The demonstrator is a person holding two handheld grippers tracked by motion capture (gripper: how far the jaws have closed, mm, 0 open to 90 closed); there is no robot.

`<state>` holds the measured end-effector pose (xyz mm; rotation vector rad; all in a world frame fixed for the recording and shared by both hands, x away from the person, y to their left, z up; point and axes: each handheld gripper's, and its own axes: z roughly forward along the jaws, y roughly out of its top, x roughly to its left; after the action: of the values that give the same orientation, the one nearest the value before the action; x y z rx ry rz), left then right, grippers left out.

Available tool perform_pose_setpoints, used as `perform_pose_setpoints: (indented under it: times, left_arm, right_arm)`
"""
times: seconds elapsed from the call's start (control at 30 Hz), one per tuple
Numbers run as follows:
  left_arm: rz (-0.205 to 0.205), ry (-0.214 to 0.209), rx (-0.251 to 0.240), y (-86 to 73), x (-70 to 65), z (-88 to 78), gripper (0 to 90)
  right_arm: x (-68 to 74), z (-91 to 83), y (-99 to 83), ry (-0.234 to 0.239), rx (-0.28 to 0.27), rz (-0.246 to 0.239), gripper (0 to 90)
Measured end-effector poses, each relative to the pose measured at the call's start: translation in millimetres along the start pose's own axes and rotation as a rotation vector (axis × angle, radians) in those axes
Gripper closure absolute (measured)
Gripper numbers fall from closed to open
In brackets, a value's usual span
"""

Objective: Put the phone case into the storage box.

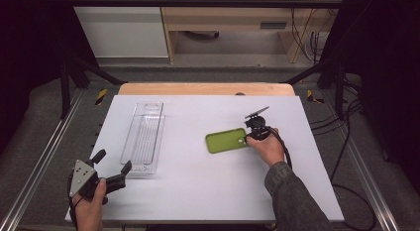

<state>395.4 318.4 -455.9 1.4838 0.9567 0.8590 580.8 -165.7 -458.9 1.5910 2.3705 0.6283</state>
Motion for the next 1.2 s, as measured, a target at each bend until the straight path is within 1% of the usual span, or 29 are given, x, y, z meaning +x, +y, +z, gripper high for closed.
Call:
perform_pose_setpoints:
  times: [0.1,0.2,0.47,0.5,0.53,0.6,0.67,0.77,0.83,0.87,0.9,0.97,1.07,1.1,1.2]
  left_arm:
    - [0.001,0.000,0.001,0.0,0.0,0.1,1.5]
    - [0.002,0.000,0.002,0.0,-0.1,0.3,1.6]
    - [0.004,-0.002,0.003,0.0,-0.6,0.7,1.6]
    - [0.004,-0.002,0.003,0.1,-0.6,0.7,1.6]
    - [0.004,-0.002,0.003,0.1,-0.6,0.6,1.6]
    - [0.003,-0.001,0.002,0.1,-0.4,0.5,1.6]
    - [0.002,-0.001,0.002,0.1,-0.1,0.4,1.6]
    - [0.001,0.000,0.001,0.2,0.0,0.3,1.6]
    - [0.001,0.000,0.001,0.2,0.2,0.3,1.6]
    - [0.001,0.000,0.000,0.3,0.2,0.2,1.6]
    - [0.000,0.000,0.000,0.3,0.3,0.1,1.6]
    - [0.005,0.002,0.003,0.3,0.6,0.2,1.6]
    - [0.011,0.007,0.007,0.5,0.8,0.5,1.6]
    - [0.015,0.010,0.007,0.9,0.9,0.3,1.7]
    - [0.048,0.020,0.015,3.1,-0.4,-1.3,1.8]
  right_arm:
    - [-1.0,-1.1,0.2,0.005,-0.003,0.010,81.2]
    - [-1.8,-1.0,0.3,0.009,-0.005,0.006,81.4]
    - [-0.4,0.1,0.6,-0.002,-0.002,0.009,81.3]
    - [-0.5,0.0,0.7,-0.002,-0.003,0.008,81.8]
    - [-0.3,-0.4,1.0,-0.003,-0.003,0.019,82.5]
    - [-0.7,-1.6,1.7,-0.019,-0.019,0.029,86.8]
    - [-0.5,-1.6,2.3,-0.018,-0.017,0.035,87.4]
    - [1.1,-1.2,2.3,-0.029,-0.014,0.030,87.5]
    - [1.0,-1.4,1.8,-0.031,-0.026,0.014,87.6]
    - [1.9,-2.4,2.1,-0.034,-0.028,0.021,87.7]
    - [2.1,-3.4,2.1,-0.034,-0.033,0.017,87.7]
    - [4.1,-8.1,2.3,-0.039,-0.048,0.016,87.7]
    - [7.7,-16.1,1.9,-0.047,-0.071,-0.012,87.7]
    - [9.0,-18.3,1.6,-0.046,-0.079,-0.016,87.8]
    - [14.1,-30.0,-0.1,-0.052,-0.115,-0.043,87.8]
